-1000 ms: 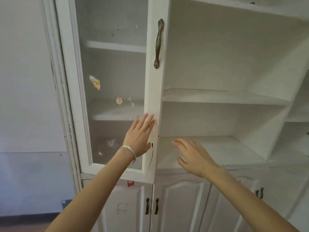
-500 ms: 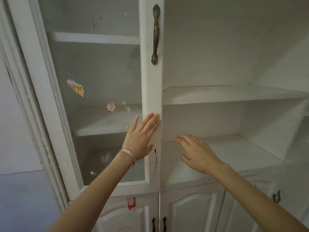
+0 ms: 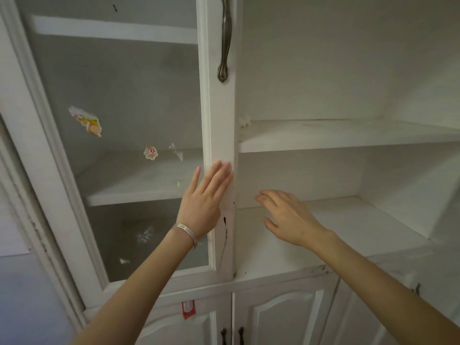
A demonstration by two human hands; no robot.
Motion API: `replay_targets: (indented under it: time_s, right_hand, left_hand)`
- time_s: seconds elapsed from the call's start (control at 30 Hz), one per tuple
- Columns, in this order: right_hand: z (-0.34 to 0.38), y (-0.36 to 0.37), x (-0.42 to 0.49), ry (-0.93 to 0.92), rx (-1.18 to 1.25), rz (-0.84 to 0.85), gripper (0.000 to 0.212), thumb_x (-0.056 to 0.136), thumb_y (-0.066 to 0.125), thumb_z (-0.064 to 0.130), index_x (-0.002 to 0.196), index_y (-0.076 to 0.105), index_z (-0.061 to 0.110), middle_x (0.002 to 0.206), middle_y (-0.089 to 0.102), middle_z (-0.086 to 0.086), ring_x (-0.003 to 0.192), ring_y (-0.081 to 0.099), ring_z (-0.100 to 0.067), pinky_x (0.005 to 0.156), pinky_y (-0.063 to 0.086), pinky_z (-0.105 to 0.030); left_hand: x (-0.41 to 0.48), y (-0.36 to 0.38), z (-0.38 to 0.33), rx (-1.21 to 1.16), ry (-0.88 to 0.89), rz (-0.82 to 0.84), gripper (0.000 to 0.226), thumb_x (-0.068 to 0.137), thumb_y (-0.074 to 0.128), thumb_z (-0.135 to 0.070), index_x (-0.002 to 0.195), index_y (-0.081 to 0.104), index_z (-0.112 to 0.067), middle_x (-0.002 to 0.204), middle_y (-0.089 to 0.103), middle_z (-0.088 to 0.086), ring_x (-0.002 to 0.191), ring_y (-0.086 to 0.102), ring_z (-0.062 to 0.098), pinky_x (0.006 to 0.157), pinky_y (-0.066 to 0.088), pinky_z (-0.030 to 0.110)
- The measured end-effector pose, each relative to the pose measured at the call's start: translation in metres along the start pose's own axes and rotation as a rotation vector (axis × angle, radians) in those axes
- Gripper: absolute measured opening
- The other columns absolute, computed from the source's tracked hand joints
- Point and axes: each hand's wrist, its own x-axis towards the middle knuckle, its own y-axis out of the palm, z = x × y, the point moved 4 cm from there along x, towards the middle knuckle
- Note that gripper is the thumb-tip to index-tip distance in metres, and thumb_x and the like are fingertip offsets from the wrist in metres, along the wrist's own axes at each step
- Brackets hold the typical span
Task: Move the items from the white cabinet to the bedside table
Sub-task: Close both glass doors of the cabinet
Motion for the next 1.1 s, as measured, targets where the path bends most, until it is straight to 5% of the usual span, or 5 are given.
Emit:
replay_targets:
  time_s: [0.17, 0.43, 0.7, 0.87, 1.1]
  right_hand:
    - [-0.004, 0.005, -0.008, 0.007, 0.017, -0.001, 0.05, 0.077, 0.064, 0.02, 0.123, 0.051, 0.006, 0.124, 0.055, -0.015, 0.111, 0.054, -0.034, 0.089, 0.045, -0.043]
    - [-0.023, 0.008, -0.07, 0.138, -0.01, 0.045, 0.05, 0.079, 0.06, 0.025, 0.125, 0.051, 0.007, 0.122, 0.057, -0.014, 0.108, 0.056, -0.032, 0.089, 0.045, -0.042]
    - [-0.073, -0.03, -0.193, 0.404, -0.09, 0.143, 0.048, 0.081, 0.056, 0.024, 0.125, 0.052, 0.007, 0.118, 0.06, -0.015, 0.104, 0.059, -0.033, 0.085, 0.048, -0.045]
    - [-0.106, -0.075, -0.281, 0.556, -0.168, 0.13, 0.048, 0.084, 0.055, 0.022, 0.128, 0.05, 0.007, 0.124, 0.058, -0.016, 0.11, 0.056, -0.033, 0.09, 0.044, -0.045]
    - [-0.148, -0.127, -0.408, 0.666, -0.246, 0.18, 0.05, 0.09, 0.053, 0.026, 0.136, 0.04, 0.013, 0.134, 0.05, -0.009, 0.121, 0.047, -0.027, 0.098, 0.037, -0.04]
  left_hand:
    - [0.003, -0.013, -0.01, -0.104, 0.026, -0.075, 0.059, 0.061, 0.067, 0.0, 0.12, 0.058, -0.002, 0.137, 0.045, 0.019, 0.132, 0.033, 0.037, 0.109, 0.023, 0.045]
    - [0.001, 0.014, -0.07, -0.309, 0.143, 0.011, 0.043, 0.06, 0.072, -0.01, 0.102, 0.064, -0.005, 0.098, 0.062, 0.013, 0.093, 0.057, 0.034, 0.095, 0.038, 0.042]
    - [0.026, 0.016, -0.187, -0.488, 0.306, 0.058, 0.041, 0.06, 0.077, -0.018, 0.099, 0.067, -0.011, 0.095, 0.065, 0.008, 0.084, 0.061, 0.03, 0.074, 0.048, 0.038]
    - [0.044, -0.01, -0.286, -0.567, 0.457, 0.007, 0.033, 0.072, 0.054, -0.029, 0.098, 0.067, -0.012, 0.092, 0.065, 0.007, 0.083, 0.062, 0.03, 0.072, 0.049, 0.038]
    - [0.058, -0.056, -0.421, -0.614, 0.57, -0.008, 0.034, 0.068, 0.072, -0.024, 0.098, 0.067, -0.012, 0.089, 0.066, 0.009, 0.078, 0.062, 0.029, 0.069, 0.05, 0.038]
